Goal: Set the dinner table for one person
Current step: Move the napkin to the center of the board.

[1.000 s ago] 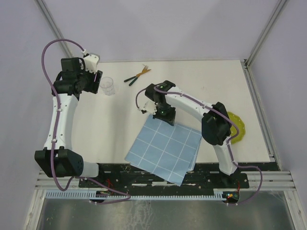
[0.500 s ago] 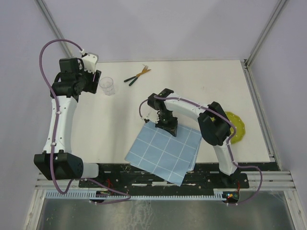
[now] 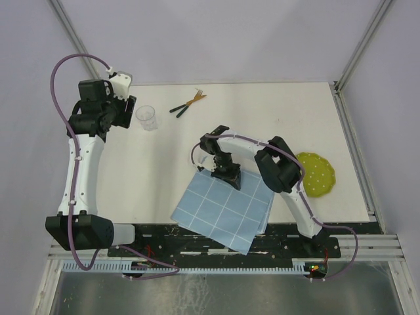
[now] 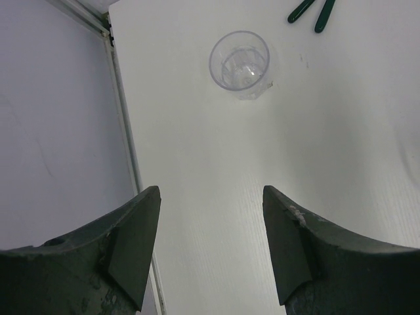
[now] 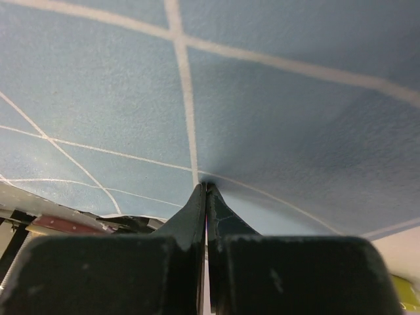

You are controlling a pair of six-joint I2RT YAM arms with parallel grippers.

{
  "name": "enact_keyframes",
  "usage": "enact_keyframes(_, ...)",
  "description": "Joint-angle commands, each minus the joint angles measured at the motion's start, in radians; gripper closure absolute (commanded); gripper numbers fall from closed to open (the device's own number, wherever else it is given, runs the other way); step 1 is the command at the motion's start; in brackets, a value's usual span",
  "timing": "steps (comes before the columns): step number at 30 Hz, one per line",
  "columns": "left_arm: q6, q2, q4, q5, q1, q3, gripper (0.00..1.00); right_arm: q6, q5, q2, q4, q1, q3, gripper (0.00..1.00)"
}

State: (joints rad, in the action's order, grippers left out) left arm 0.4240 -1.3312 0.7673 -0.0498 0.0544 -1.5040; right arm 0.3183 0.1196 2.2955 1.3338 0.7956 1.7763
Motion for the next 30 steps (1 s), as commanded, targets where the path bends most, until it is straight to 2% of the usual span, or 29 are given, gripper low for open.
enact_keyframes(1, 0.032, 0.039, -0.047, 0.028, -0.004, -0.002, 0.3, -0.01, -0.04, 0.061, -0.026, -0.021, 0.115, 0.98)
enact_keyframes(4, 0.033, 0.041, -0.048, 0.031, -0.004, 0.003, 0.3, -0.002, -0.115, 0.136, -0.004, -0.037, 0.224, 0.98)
enact_keyframes(11, 0.025, 0.035, -0.044, 0.043, -0.004, -0.002, 0.3, 0.027, -0.277, 0.371, 0.104, -0.099, 0.683, 0.98)
enact_keyframes(13, 0.025, 0.034, -0.037, 0.045, -0.004, -0.006, 0.3, 0.047, -0.324, 0.407, 0.096, -0.107, 0.753, 0.98)
enact_keyframes(16, 0.025, 0.03, -0.031, 0.05, -0.005, -0.011, 0.3, 0.064, -0.382, 0.43, 0.058, -0.114, 0.803, 0.98)
enact_keyframes(20, 0.01, 0.022, -0.024, 0.045, -0.005, -0.021, 0.3, 0.032, -0.469, 0.419, -0.049, -0.12, 0.783, 0.98)
enact_keyframes(23, -0.001, 0.014, -0.02, 0.034, -0.004, -0.029, 0.3, -0.003, -0.487, 0.393, -0.143, -0.134, 0.782, 0.98)
enact_keyframes(25, -0.006, 0.006, -0.016, 0.029, -0.004, -0.041, 0.3, -0.012, -0.484, 0.387, -0.148, -0.139, 0.813, 0.98)
enact_keyframes(27, -0.01, 0.001, -0.009, 0.028, -0.005, -0.057, 0.3, -0.04, -0.501, 0.347, -0.17, -0.146, 0.835, 0.98)
enact_keyframes(30, -0.002, 0.006, -0.008, 0.019, -0.005, -0.055, 0.3, -0.056, -0.523, 0.239, -0.183, -0.162, 0.783, 0.97)
